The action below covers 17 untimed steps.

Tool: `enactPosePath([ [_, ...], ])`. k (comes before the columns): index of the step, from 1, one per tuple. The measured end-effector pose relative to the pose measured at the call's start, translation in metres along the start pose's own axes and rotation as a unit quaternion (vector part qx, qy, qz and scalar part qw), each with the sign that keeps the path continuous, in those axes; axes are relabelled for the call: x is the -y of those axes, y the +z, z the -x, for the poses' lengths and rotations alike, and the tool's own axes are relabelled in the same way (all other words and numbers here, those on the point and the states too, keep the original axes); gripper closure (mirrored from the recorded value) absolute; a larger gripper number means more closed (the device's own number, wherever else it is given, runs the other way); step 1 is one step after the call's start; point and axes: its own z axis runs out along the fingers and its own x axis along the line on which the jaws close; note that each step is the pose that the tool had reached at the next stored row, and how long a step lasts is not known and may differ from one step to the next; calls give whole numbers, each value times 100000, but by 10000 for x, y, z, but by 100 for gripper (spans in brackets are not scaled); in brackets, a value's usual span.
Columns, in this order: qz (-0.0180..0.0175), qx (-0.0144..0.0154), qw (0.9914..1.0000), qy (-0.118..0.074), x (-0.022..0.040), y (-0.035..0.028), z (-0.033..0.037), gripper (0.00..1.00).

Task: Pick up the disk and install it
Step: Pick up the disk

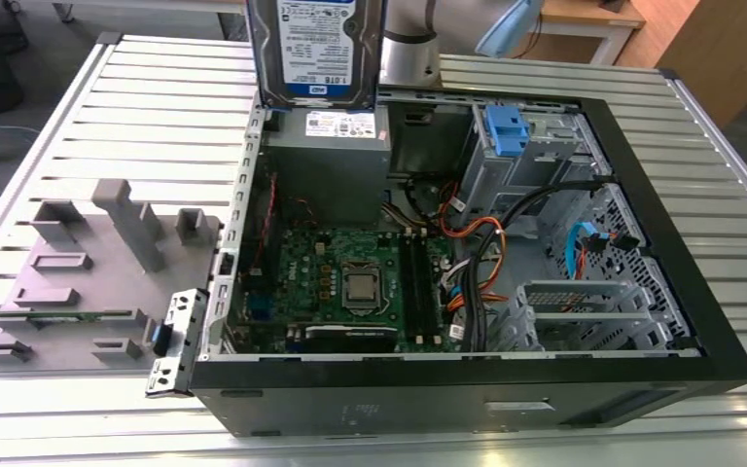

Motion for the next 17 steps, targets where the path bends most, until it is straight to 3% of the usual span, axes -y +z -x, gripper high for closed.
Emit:
enactPosePath([
  [17, 3, 93, 100000, -3, 197, 0, 2, 65],
])
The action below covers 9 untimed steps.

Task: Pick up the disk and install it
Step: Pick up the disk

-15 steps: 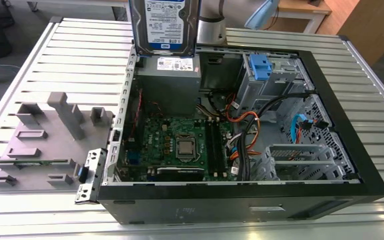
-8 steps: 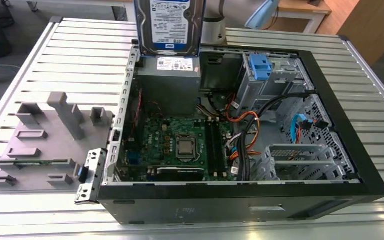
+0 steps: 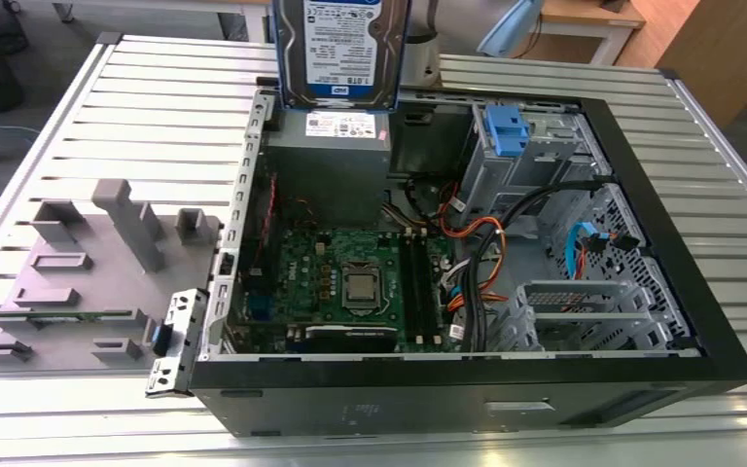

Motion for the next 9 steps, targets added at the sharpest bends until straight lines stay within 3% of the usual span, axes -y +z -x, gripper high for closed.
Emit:
enactPosePath([
  [9, 2, 49, 100000, 2, 99, 0, 1, 65],
])
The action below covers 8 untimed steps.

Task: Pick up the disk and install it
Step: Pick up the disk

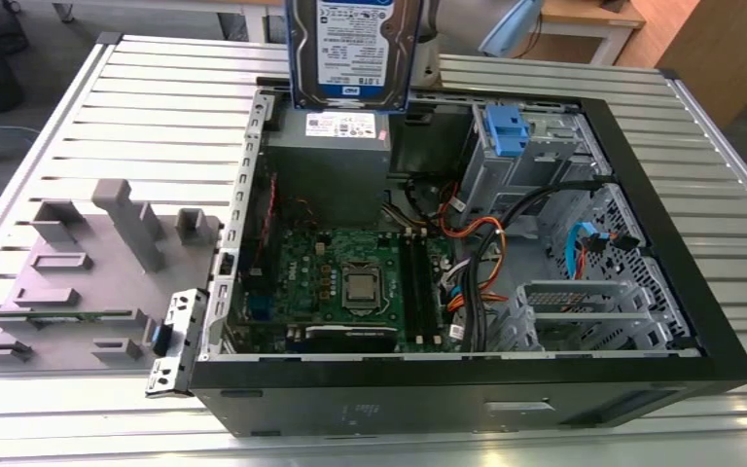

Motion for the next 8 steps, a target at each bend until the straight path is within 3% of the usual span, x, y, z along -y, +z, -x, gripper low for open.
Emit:
enactPosePath([
  [8, -2, 49, 100000, -2, 89, 1, 1, 65],
])
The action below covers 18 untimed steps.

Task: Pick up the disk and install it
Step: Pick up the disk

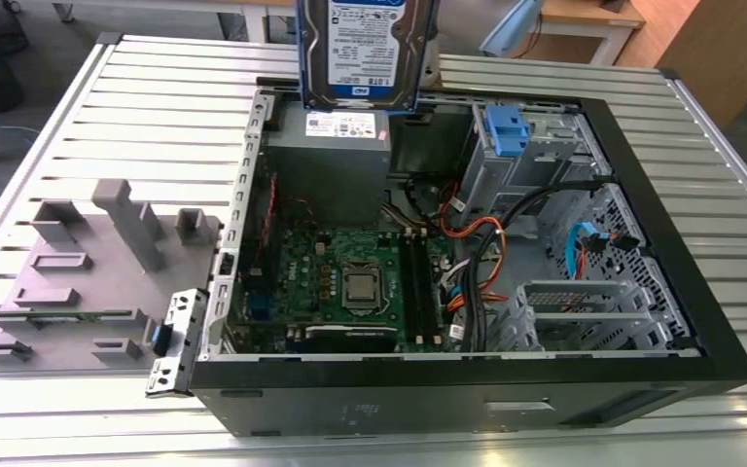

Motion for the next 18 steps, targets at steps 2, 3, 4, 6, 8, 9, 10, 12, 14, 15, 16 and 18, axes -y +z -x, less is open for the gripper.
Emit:
enactPosePath([
  [2, 0, 10, 100000, 1, 22, 0, 0, 65],
  [3, -1, 19, 100000, 2, 32, 0, 0, 65],
  [4, 0, 21, 100000, 1, 44, 0, 0, 65],
  [6, 0, 32, 100000, 4, 66, 0, 1, 65],
  [8, 1, 47, 100000, -1, 98, 0, 1, 65],
  [9, 2, 49, 100000, 0, 109, 0, 1, 65],
  [10, 1, 59, 100000, -2, 119, 0, 1, 65],
  [12, 1, 67, 100000, 1, 142, 0, 1, 65],
  [14, 2, 78, 100000, 1, 164, 0, 2, 65],
  [15, 3, 85, 100000, 1, 175, 0, 2, 65],
  [16, 4, 87, 100000, 2, 186, 0, 2, 65],
  [18, -1, 101, 100000, -2, 208, 0, 2, 65],
])
